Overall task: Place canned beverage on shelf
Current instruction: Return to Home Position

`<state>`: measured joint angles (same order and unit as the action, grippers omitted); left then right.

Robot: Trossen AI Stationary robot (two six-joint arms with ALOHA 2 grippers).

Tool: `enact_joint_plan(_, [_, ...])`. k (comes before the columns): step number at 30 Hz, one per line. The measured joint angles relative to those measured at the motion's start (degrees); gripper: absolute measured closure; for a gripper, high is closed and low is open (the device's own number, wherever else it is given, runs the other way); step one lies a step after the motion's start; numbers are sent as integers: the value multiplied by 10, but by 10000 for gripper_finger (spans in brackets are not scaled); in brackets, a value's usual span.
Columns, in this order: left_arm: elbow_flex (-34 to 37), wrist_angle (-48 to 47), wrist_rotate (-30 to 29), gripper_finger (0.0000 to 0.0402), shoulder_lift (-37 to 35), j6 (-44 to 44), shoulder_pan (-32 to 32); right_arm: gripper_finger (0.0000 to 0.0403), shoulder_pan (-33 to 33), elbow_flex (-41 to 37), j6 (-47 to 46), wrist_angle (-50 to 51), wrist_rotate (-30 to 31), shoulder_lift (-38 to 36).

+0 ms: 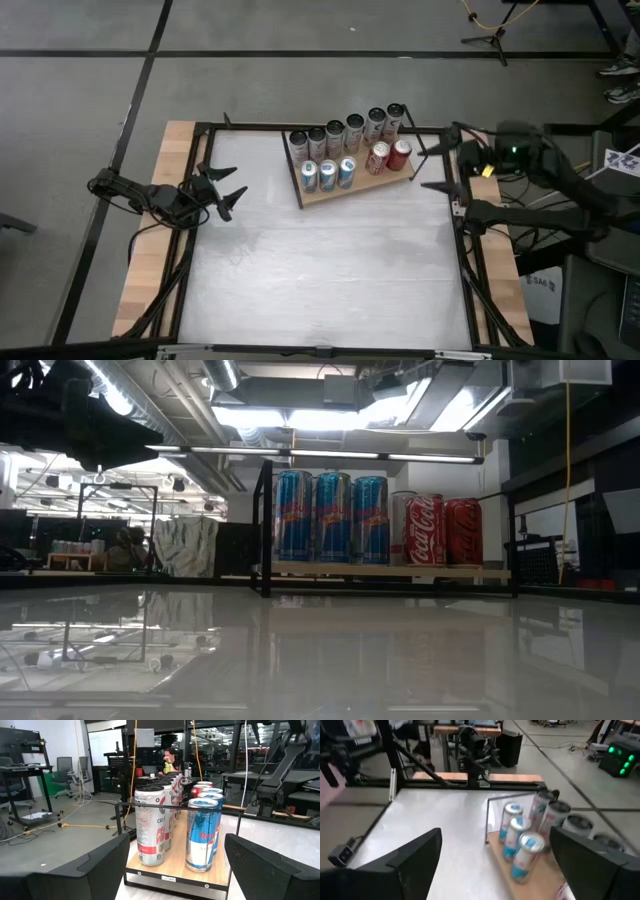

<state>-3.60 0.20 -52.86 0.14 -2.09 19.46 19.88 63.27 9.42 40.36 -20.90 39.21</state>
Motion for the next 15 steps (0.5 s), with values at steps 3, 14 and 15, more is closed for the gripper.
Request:
enact_joint_plan(3, [0, 0, 0, 80, 0, 0, 0, 45, 0, -99, -57, -40, 0, -79])
enact_joint_plan(14, [0, 0, 0, 80, 0, 0, 0, 45, 0, -273, -186, -76, 4, -317])
enact_joint_plan(15, [0, 0, 0, 80, 0, 0, 0, 45, 0, -280, -187, -75, 16, -328])
